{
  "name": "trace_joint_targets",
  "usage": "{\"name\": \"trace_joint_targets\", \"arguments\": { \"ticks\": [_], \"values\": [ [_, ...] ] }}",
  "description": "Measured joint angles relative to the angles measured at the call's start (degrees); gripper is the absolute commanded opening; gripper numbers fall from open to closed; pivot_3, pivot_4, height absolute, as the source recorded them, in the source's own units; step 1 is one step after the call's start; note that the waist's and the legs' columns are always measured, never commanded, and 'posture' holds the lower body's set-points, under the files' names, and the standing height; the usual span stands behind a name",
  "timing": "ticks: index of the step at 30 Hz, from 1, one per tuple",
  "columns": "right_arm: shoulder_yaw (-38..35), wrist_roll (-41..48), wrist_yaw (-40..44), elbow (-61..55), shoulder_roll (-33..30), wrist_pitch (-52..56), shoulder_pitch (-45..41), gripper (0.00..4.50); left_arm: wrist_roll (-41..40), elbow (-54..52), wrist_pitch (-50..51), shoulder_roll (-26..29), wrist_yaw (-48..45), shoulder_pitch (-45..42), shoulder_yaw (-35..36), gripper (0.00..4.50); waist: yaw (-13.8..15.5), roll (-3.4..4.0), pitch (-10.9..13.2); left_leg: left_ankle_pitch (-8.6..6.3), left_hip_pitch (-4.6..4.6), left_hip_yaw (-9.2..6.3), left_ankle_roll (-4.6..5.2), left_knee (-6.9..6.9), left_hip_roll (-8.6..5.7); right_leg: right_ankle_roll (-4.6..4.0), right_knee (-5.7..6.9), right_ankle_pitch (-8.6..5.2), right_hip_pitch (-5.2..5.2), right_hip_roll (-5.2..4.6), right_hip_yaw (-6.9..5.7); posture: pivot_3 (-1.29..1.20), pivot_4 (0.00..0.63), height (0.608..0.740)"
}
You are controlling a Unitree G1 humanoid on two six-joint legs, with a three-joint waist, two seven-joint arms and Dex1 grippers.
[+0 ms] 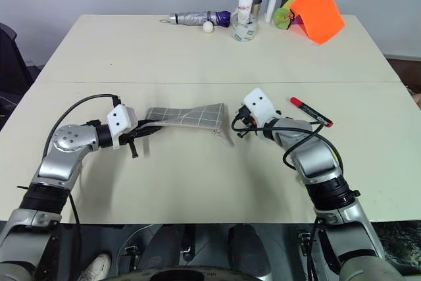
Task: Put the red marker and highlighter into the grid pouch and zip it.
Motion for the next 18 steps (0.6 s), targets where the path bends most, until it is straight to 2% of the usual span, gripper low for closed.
{"name": "trace_joint_targets", "arguments": {
  "ticks": [7, 8, 9, 14, 18],
  "values": [
    [-0.4, -0.8, 0.4, 1.1, 0.1, -1.5, 0.0, 0.0, 2.3, -12.9, 13.0, -4.1, 9.3, 4.7, -1.8, 0.03, 0.0, 0.0, 0.0, 0.0, 0.01, 0.0, -0.01, 0.0, 0.0, 0.0, 0.05, 0.0, -0.02, 0.0, 0.02, 0.0, 0.15, 0.74],
    [-0.4, -0.8, 0.4, 1.1, 0.1, -1.5, 0.0, 0.0, 1.9, -14.0, 14.7, -4.5, 9.7, 5.0, -1.9, 0.74, 0.0, 0.0, 0.0, 0.01, 0.01, 0.0, -0.01, 0.0, 0.0, 0.0, 0.07, 0.0, -0.02, 0.01, 0.02, 0.0, 0.15, 0.74],
    [-0.3, -0.9, 0.5, 1.1, 0.2, -1.6, 0.0, 0.0, 1.6, -14.6, 15.7, -4.6, 9.7, 5.1, -1.9, 0.95, 0.0, 0.0, 0.0, 0.01, 0.01, 0.0, -0.01, 0.01, 0.01, 0.0, 0.08, 0.0, -0.02, 0.01, 0.02, 0.0, 0.15, 0.74],
    [0.0, -1.7, 0.9, 1.6, 1.0, -1.6, -0.1, 0.0, -0.8, -19.1, 19.1, -2.8, 8.1, 5.7, -1.9, 3.44, 0.0, 0.0, 0.0, 0.01, 0.01, 0.0, -0.03, 0.02, 0.0, -0.01, 0.09, -0.01, -0.02, 0.01, 0.03, 0.0, 0.15, 0.74],
    [0.5, -2.9, 1.2, 3.2, 1.0, -2.4, -0.4, 0.0, -3.9, -22.0, 20.1, 2.4, 2.8, 8.1, -1.1, 3.44, -0.2, 0.02, 0.0, 0.03, 0.02, 0.0, -0.05, -0.01, 0.01, -0.03, 0.08, -0.01, -0.03, 0.0, 0.04, 0.0, 0.15, 0.74]
  ]
}}
